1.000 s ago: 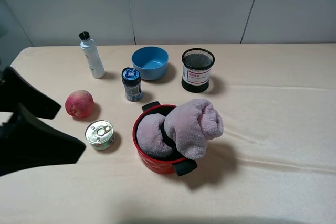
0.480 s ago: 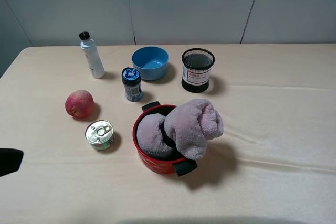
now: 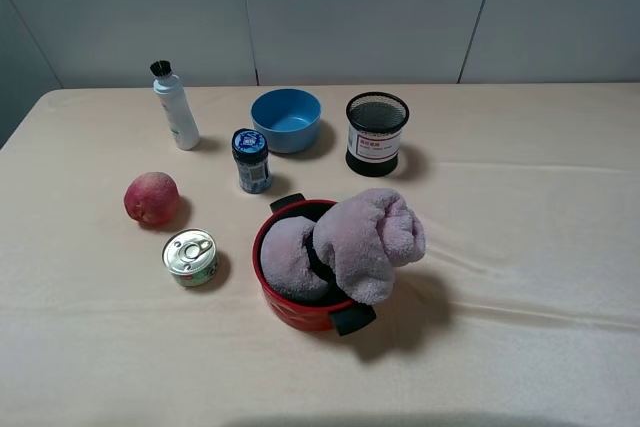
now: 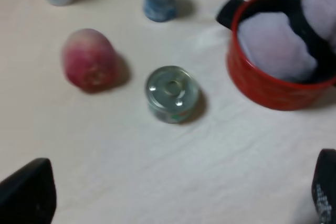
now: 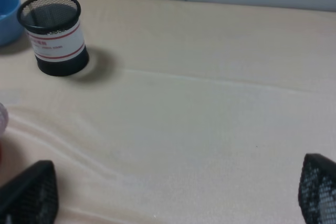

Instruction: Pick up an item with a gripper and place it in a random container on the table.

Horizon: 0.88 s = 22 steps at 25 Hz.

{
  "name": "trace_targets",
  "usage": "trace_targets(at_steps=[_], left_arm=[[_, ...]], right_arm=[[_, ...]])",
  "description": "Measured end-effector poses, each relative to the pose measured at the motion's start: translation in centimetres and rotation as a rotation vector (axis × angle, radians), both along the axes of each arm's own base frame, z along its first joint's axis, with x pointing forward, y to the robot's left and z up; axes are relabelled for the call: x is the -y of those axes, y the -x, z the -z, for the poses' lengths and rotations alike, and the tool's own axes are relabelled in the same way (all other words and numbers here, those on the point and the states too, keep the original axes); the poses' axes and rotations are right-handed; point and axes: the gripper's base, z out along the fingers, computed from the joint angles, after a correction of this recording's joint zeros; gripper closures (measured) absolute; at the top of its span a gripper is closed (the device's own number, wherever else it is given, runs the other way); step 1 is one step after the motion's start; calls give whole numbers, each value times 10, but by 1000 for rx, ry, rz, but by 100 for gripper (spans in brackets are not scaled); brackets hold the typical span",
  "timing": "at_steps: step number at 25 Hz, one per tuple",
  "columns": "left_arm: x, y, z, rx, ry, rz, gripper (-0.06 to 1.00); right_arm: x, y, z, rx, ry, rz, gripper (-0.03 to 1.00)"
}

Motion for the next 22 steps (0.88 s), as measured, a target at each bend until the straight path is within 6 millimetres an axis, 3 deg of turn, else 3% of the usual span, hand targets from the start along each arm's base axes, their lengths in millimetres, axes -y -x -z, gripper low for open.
trace_targets(at_steps=[5,11,22], left_arm=[[-8,9,11,-23,-69,-43,-5],[-16,26,13,93,-60,-94,-5],[-17,26,13,93,-54,-123,-5]], right_arm=[[0,0,0,0,0,0,27],[0,0,0,0,0,0,27],[0,0,0,0,-2,-1,27]])
